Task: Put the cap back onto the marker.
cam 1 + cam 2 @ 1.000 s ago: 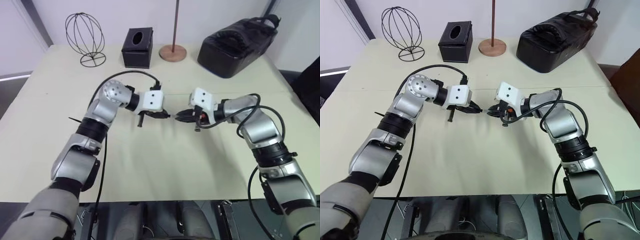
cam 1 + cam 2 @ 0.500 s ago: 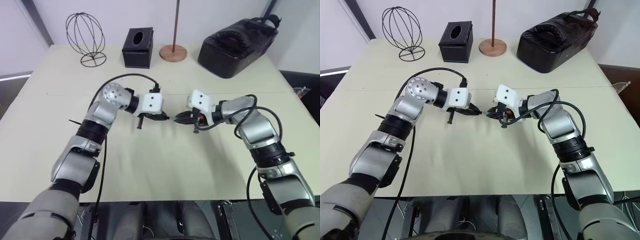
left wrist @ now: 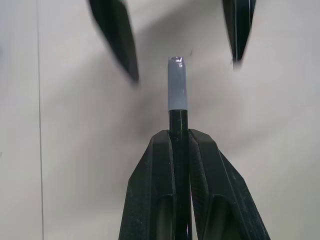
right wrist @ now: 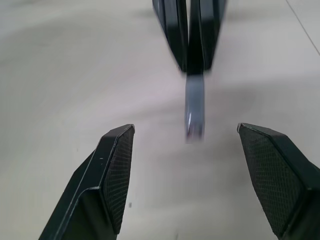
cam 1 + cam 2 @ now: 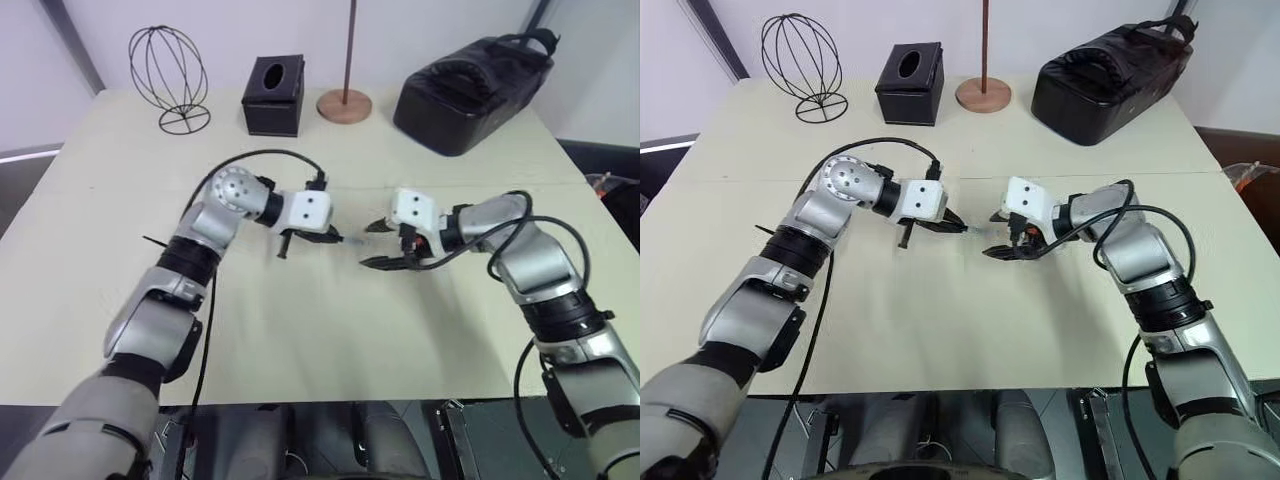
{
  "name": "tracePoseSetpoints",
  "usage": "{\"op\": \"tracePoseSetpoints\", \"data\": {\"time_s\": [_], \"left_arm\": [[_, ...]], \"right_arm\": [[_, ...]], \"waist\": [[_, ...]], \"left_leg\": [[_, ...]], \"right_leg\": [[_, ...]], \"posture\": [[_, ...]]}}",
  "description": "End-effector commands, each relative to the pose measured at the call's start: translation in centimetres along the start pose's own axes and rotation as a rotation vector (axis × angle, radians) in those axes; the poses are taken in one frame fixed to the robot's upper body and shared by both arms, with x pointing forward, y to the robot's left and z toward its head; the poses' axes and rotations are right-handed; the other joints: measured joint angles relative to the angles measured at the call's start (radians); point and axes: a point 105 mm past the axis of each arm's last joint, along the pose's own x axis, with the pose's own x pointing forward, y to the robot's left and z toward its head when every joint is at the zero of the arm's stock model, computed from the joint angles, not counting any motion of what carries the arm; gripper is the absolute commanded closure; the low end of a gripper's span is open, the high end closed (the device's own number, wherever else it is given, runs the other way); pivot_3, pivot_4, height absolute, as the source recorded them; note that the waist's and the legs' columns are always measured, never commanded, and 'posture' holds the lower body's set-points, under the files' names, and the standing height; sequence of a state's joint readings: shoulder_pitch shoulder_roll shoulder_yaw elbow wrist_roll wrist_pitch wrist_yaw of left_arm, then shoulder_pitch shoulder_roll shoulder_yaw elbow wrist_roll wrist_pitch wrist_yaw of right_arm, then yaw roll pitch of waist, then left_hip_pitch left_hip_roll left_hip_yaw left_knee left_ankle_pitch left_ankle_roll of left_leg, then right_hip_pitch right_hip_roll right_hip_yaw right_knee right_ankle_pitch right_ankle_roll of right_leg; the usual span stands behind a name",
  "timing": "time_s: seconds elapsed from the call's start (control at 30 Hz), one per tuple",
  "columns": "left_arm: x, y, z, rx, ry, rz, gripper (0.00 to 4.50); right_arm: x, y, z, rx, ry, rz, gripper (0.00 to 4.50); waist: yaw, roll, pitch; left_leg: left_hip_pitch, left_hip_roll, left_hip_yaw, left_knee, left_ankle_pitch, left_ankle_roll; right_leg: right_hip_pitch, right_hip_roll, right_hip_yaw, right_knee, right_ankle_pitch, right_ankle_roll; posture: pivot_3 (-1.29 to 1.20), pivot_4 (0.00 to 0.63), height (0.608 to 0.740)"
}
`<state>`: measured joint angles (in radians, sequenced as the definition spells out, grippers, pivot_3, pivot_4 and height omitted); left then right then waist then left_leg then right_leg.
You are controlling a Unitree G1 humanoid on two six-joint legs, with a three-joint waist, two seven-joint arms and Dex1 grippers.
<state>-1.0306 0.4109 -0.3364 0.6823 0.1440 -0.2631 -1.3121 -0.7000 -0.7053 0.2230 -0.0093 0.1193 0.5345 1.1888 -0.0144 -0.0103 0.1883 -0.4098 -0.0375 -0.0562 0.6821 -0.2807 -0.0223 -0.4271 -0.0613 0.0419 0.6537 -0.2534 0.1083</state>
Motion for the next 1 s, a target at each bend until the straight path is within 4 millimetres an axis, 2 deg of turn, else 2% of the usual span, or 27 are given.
{"op": "tracePoseSetpoints", "data": {"time_s": [0.03,0.17,0.33,0.5,0.63,0.67,0.73,0.83,0.9,1.0], "left_arm": [[-3.1,0.3,-2.2,-0.072,0.033,0.101,4.50],[-7.0,-0.2,-4.9,-0.297,0.042,0.286,4.50],[-11.8,-1.9,-8.6,-0.586,0.167,0.578,4.50],[-14.2,-4.5,-9.1,-0.843,0.203,0.822,4.50],[-13.9,-6.6,-8.7,-0.971,0.193,0.910,4.50],[-13.7,-6.8,-8.7,-0.987,0.192,0.917,3.57],[-13.1,-7.3,-8.7,-1.001,0.186,0.921,2.84],[-12.4,-7.7,-9.4,-1.041,0.175,0.947,1.32],[-12.8,-7.7,-9.9,-1.039,0.183,0.980,0.34],[-15.3,-6.1,-10.0,-1.014,0.133,1.099,0.34]], "right_arm": [[-3.3,-1.1,1.0,0.018,-0.061,-0.097,1.13],[-5.9,-1.7,0.5,0.108,-0.112,-0.216,1.13],[-6.6,-1.5,-0.5,0.166,-0.124,-0.311,1.13],[-6.2,-1.3,-1.2,0.204,-0.140,-0.350,1.13],[-5.5,-1.7,-1.5,0.216,-0.149,-0.361,1.13],[-5.4,-1.8,-1.6,0.217,-0.151,-0.364,1.09],[-5.0,-2.1,-1.7,0.215,-0.151,-0.369,1.09],[-4.7,-2.2,-1.6,0.209,-0.155,-0.368,1.09],[-4.7,-2.4,-1.6,0.207,-0.157,-0.370,1.09],[-5.0,-2.6,-1.8,0.211,-0.155,-0.389,1.09]], "waist": [[0.000,0.000,0.000],[-0.003,0.000,0.000],[0.000,0.000,0.000],[0.002,0.000,0.000],[0.002,0.000,0.000],[0.003,0.000,0.000],[0.004,0.000,0.000],[0.003,0.000,0.000],[0.003,0.000,0.000],[0.003,0.000,0.000]], "left_leg": [[0.000,0.000,0.000,0.000,0.000,0.000],[0.000,0.002,0.000,-0.001,0.000,0.000],[0.000,0.002,-0.001,-0.001,0.000,0.000],[0.000,0.002,-0.001,0.000,0.000,0.000],[0.000,0.002,-0.001,0.000,0.000,0.000],[0.000,0.002,-0.001,0.000,0.000,0.000],[0.000,0.002,-0.001,0.000,0.000,0.000],[0.001,0.002,-0.001,0.000,0.000,-0.001],[0.001,0.002,-0.001,-0.001,0.000,-0.001],[0.001,0.002,-0.001,-0.001,0.000,-0.001]], "right_leg": [[0.000,0.000,0.000,0.000,0.000,0.000],[0.000,0.000,0.000,0.000,0.000,0.000],[0.000,-0.001,0.000,0.000,0.000,0.000],[0.000,-0.002,0.000,0.001,0.000,0.000],[0.000,-0.002,0.000,0.001,0.000,0.000],[0.001,-0.002,0.000,0.001,0.000,0.000],[0.001,-0.002,0.000,0.001,0.000,0.000],[0.001,-0.003,0.000,0.001,0.000,0.000],[0.001,-0.003,0.000,0.000,0.000,0.000],[0.000,-0.003,0.000,0.000,0.000,0.000]], "posture": [[0.00,0.150,0.740],[0.00,0.150,0.740],[0.00,0.150,0.740],[0.00,0.150,0.740],[0.00,0.150,0.740],[0.00,0.150,0.740],[0.00,0.150,0.740],[0.00,0.150,0.740],[0.00,0.150,0.740],[0.00,0.150,0.740]]}}
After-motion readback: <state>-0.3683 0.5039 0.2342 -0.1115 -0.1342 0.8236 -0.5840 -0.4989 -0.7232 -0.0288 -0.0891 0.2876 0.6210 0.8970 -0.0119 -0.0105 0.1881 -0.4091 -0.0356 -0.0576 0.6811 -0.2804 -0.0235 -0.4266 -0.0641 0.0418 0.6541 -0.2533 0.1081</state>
